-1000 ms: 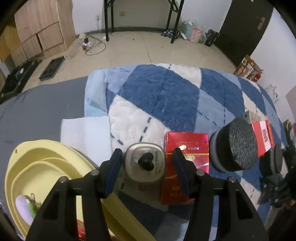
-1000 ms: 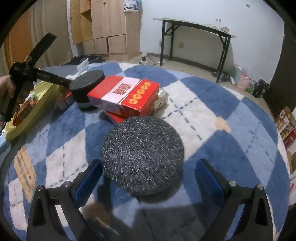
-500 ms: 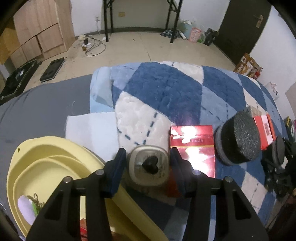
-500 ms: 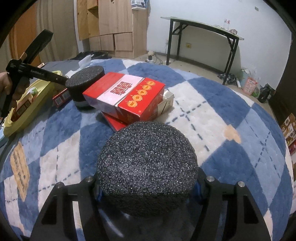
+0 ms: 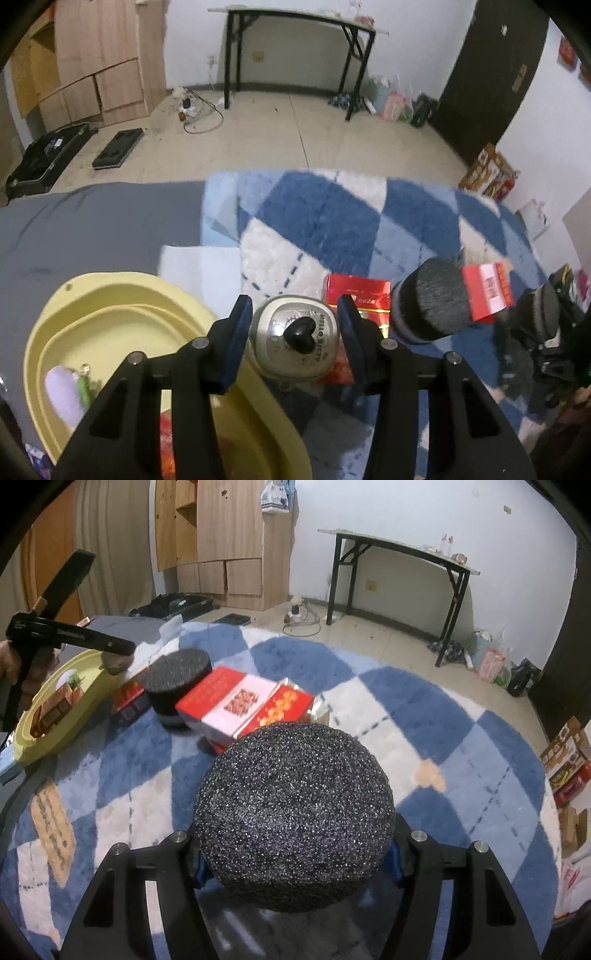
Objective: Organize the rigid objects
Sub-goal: 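Lower timer into yellow tray with left tool while right tool releases foam disc there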
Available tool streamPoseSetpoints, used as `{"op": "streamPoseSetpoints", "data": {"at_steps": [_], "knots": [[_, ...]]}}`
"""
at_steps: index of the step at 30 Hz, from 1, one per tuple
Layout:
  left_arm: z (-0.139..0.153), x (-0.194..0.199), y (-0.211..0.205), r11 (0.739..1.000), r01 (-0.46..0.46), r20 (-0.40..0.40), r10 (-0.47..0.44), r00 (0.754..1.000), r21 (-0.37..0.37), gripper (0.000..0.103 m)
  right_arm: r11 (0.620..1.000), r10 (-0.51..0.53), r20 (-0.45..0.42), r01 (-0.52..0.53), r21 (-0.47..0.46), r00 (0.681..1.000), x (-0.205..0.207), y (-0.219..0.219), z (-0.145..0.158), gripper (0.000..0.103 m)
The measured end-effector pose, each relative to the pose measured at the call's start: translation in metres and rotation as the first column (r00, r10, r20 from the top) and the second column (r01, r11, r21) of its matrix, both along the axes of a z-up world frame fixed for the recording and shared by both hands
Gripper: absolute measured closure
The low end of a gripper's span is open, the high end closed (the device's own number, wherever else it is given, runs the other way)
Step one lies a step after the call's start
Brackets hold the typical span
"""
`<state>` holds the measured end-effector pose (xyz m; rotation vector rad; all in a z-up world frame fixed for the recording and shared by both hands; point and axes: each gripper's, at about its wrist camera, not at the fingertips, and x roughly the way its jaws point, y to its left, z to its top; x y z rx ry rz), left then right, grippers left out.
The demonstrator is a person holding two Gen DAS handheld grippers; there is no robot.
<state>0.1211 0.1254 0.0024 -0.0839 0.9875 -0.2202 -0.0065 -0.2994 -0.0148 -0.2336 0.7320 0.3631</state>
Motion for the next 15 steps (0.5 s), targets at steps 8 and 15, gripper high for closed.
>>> {"op": "streamPoseSetpoints", "data": {"at_steps": [8,15], "knots": [[0.051,-0.063,0.099,0.978,-0.205,0.059,0.207,0.977,-0.044,0.054,0.985,0.167,0.106,-0.17,0.016,0.98,-0.026,0.048,0.053,0.036],[0.031,-0.119,0.164,0.942,-0.336,-0.007,0.336,0.942,-0.011,0.054,0.913,0.4,0.133,-0.408,0.032,0.907,-0.033,0.158,0.088,0.036]]}}
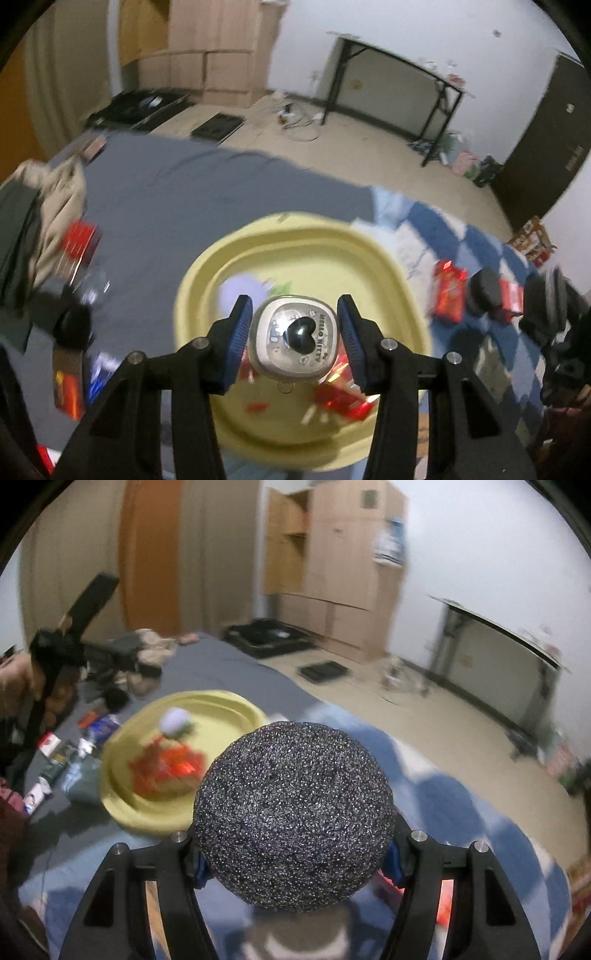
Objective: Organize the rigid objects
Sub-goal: 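Lower timer into yellow tray with left tool while right tool releases foam disc there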
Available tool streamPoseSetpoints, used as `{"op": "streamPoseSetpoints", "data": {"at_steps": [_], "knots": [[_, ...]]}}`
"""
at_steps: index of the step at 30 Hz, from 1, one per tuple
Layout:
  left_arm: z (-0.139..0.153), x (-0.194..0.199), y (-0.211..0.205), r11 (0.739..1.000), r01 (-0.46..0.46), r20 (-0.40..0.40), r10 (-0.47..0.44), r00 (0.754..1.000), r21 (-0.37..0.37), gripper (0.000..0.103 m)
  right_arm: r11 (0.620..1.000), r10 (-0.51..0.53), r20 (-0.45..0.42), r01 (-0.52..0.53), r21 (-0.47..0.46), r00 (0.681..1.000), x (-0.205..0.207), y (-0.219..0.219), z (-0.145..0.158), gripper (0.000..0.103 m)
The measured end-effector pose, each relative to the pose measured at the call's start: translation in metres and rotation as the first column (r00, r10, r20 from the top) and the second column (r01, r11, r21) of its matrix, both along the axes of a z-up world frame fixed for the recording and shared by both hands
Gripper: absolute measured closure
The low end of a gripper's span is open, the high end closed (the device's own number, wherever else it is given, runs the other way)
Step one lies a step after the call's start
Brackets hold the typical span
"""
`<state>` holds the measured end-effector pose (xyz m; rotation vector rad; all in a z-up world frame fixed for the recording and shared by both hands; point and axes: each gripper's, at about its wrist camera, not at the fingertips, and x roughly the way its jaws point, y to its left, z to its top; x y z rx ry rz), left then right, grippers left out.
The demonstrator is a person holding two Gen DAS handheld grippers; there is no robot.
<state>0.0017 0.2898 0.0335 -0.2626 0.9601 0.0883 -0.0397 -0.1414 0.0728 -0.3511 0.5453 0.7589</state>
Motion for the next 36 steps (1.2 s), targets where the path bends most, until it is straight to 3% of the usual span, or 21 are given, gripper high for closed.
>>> {"op": "streamPoseSetpoints", "data": {"at_steps": [7,11,14,18,26,29,33,35,36], "knots": [[-0.04,0.008,0.018,0.999,-0.016,-0.077,0.013,0.997,-0.043,0.054,0.996,0.067,-0.081,-0.063,0.056,0.994,0.026,0.098,-0.009,0.036],[-0.057,0.006,0.014,0.996,0.006,-0.105,-0.016,0.994,-0.092,0.054,0.997,0.07,-0.096,-0.069,0.016,0.993,0.052,0.144,-0.029,0.036],[-0.073,0.007,0.008,0.995,0.033,-0.135,-0.046,0.99,-0.095,0.054,0.998,0.046,-0.179,-0.04,0.038,0.983,0.086,0.161,-0.042,0.036],[-0.092,0.009,0.01,0.995,0.03,-0.171,-0.045,0.984,-0.093,0.054,0.997,0.075,-0.183,-0.08,-0.02,0.98,0.115,0.198,-0.052,0.036],[-0.092,0.011,0.017,0.994,0.026,-0.139,-0.04,0.989,-0.102,0.054,0.991,0.038,-0.243,-0.067,-0.113,0.969,0.144,0.237,-0.078,0.036],[-0.091,0.008,0.016,0.995,0.036,-0.134,-0.049,0.99,-0.095,0.053,0.989,0.046,-0.229,-0.076,-0.123,0.972,0.145,0.243,-0.083,0.035],[-0.089,0.006,0.017,0.995,0.016,-0.138,-0.03,0.99,-0.096,0.053,0.988,0.06,-0.233,-0.091,-0.126,0.971,0.145,0.251,-0.083,0.022],[-0.085,0.003,0.019,0.995,-0.002,-0.12,-0.009,0.993,-0.097,0.035,0.992,0.056,-0.21,-0.078,-0.099,0.976,0.139,0.244,-0.075,0.007],[-0.081,0.002,0.021,0.996,-0.012,-0.107,0.002,0.994,-0.094,0.032,0.994,0.052,-0.202,-0.07,-0.08,0.978,0.136,0.24,-0.071,0.001]]}}
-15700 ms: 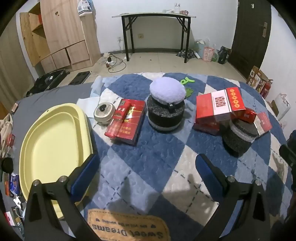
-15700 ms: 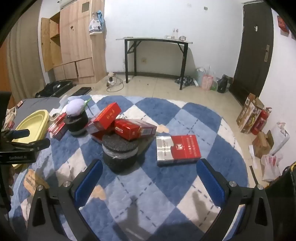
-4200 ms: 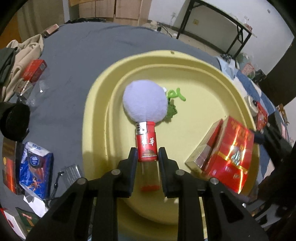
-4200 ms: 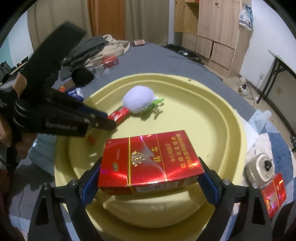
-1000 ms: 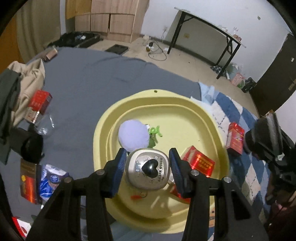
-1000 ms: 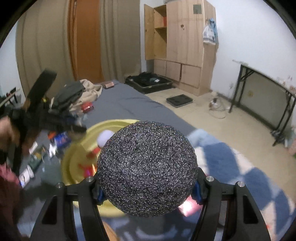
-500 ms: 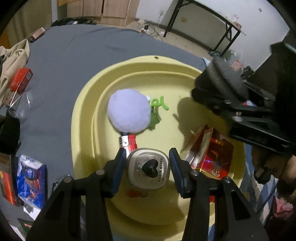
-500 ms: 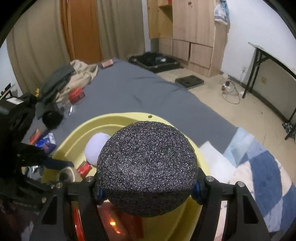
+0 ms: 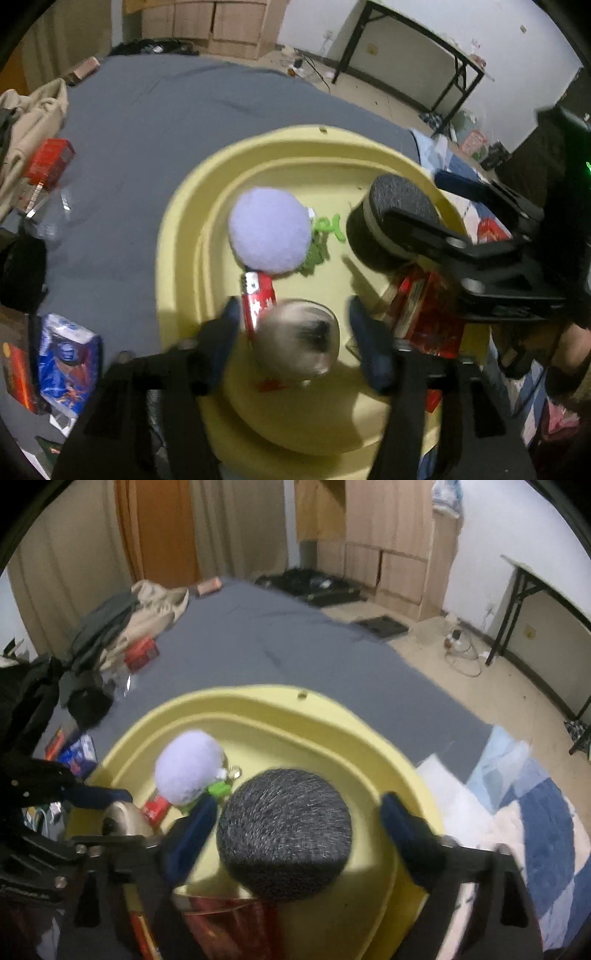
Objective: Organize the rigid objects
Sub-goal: 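Lower timer into yellow tray with left tool while right tool releases foam disc there, then grasp red Diamond cigarette pack with left tool while right tool grasps red-white pack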
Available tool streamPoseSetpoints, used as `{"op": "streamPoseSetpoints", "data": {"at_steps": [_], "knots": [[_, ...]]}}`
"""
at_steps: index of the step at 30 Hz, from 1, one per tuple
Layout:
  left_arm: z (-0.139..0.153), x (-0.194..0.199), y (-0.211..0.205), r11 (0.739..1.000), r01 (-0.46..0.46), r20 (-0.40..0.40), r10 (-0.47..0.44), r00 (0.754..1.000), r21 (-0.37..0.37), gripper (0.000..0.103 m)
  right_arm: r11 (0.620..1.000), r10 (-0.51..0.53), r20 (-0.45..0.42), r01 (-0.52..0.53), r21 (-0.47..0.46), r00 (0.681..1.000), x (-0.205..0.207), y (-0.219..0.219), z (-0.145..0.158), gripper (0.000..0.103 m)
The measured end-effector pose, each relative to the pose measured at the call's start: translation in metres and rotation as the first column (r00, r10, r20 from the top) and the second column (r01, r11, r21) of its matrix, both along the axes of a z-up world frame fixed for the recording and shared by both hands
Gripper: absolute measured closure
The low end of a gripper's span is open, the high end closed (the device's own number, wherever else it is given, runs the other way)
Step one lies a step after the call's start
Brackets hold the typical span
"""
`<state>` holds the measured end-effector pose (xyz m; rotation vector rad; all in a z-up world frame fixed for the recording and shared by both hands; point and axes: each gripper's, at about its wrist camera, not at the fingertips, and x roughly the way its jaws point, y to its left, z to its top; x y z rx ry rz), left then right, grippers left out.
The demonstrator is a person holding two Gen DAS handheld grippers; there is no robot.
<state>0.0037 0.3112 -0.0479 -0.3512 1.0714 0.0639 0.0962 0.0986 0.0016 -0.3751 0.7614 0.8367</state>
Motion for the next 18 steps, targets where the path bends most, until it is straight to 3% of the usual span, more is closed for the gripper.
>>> {"op": "streamPoseSetpoints", "data": {"at_steps": [2,6,11,14,18], "knots": [[0.01,-0.003,0.006,0.999,-0.022,0.029,0.023,0.999,-0.027,0.017,0.999,-0.027,0.0,0.027,0.046,1.0,-0.005,-0.015,0.011,0.0],[0.036,-0.001,0.0,1.0,-0.027,0.084,0.027,0.996,-0.006,0.001,0.985,-0.119,0.042,0.113,0.132,0.992,-0.012,-0.054,0.044,0.0],[0.068,0.017,-0.051,0.997,0.08,0.127,-0.077,0.989,-0.013,0.0,0.966,-0.21,0.092,0.192,0.17,0.973,-0.028,-0.133,0.084,0.0],[0.078,0.03,-0.095,0.983,0.183,0.138,-0.181,0.974,0.002,0.0,0.97,-0.229,0.148,0.214,0.111,0.962,-0.046,-0.19,0.096,0.0],[0.078,0.049,-0.159,0.946,0.322,0.12,-0.323,0.939,0.027,0.0,0.968,-0.252,0.197,0.251,0.03,0.947,-0.068,-0.257,0.099,0.0]]}}
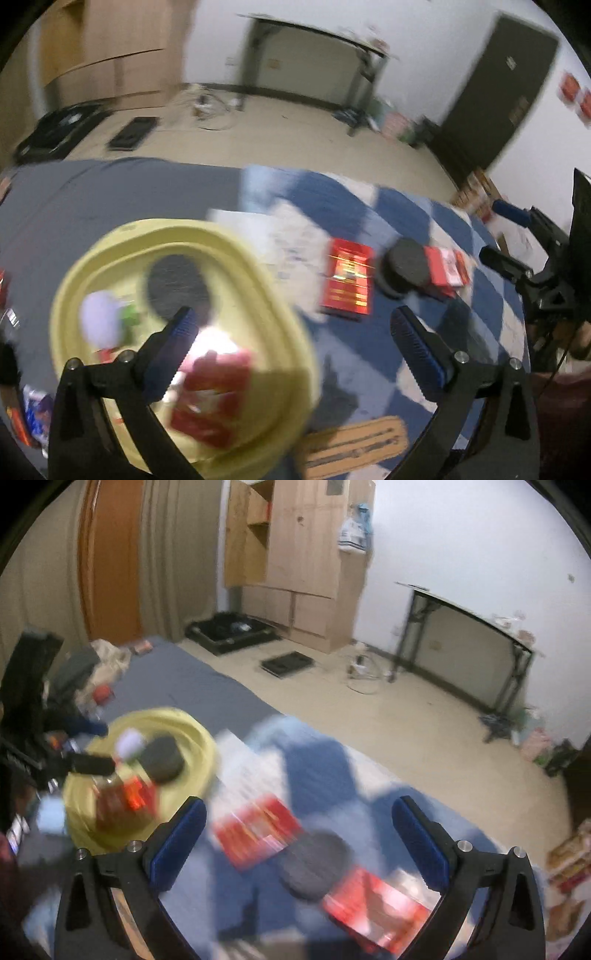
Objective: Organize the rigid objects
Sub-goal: 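Grasp red Diamond cigarette pack with left tool while right tool grasps red-white pack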
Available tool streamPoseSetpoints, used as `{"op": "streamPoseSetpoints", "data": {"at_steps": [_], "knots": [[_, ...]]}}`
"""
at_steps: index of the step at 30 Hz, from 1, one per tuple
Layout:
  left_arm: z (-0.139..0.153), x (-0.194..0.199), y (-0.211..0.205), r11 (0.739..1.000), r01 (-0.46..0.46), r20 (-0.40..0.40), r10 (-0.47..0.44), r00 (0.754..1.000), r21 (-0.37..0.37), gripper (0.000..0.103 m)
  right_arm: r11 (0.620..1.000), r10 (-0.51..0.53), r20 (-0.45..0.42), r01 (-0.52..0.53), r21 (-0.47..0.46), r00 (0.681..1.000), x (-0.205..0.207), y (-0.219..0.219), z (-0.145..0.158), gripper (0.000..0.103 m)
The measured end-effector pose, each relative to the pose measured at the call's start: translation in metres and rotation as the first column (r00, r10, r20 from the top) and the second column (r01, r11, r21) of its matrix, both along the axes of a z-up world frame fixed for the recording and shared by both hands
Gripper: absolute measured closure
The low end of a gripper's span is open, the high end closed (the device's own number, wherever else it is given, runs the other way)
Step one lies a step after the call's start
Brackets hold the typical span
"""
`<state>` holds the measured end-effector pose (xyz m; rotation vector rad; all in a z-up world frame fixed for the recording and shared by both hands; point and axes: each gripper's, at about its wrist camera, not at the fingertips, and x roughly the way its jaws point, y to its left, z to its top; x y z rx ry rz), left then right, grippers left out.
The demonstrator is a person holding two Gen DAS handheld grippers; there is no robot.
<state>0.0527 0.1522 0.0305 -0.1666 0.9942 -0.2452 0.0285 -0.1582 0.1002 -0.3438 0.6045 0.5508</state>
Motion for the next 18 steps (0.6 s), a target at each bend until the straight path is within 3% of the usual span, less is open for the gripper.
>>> {"op": "streamPoseSetpoints", "data": {"at_steps": [4,8,11,15,18], "knots": [[-0.024,0.019,-0.045,0.995,0.061,-0.032,-0.059,0.998,0.077,0.0,0.985,-0.172,-0.051,0.173,0.013,0.984,-0.011,-0.065,-0.016,0.0],[-0.049,0.037,-0.065,0.986,0.092,-0.086,-0.081,0.993,0.136,0.0,0.939,-0.312,-0.171,0.331,0.094,0.935,-0.016,-0.101,-0.05,0.0],[-0.058,0.042,-0.075,0.981,0.108,-0.09,-0.095,0.991,0.159,0.0,0.936,-0.295,-0.255,0.332,0.115,0.921,-0.012,-0.1,-0.069,0.0],[-0.067,0.051,-0.082,0.981,0.086,-0.093,-0.071,0.993,0.172,0.0,0.955,-0.268,-0.224,0.289,0.064,0.937,-0.001,-0.097,-0.075,0.0],[-0.074,0.056,-0.088,0.98,0.087,-0.103,-0.07,0.992,0.177,0.0,0.941,-0.306,-0.244,0.331,0.071,0.92,0.018,-0.096,-0.076,0.0]]}}
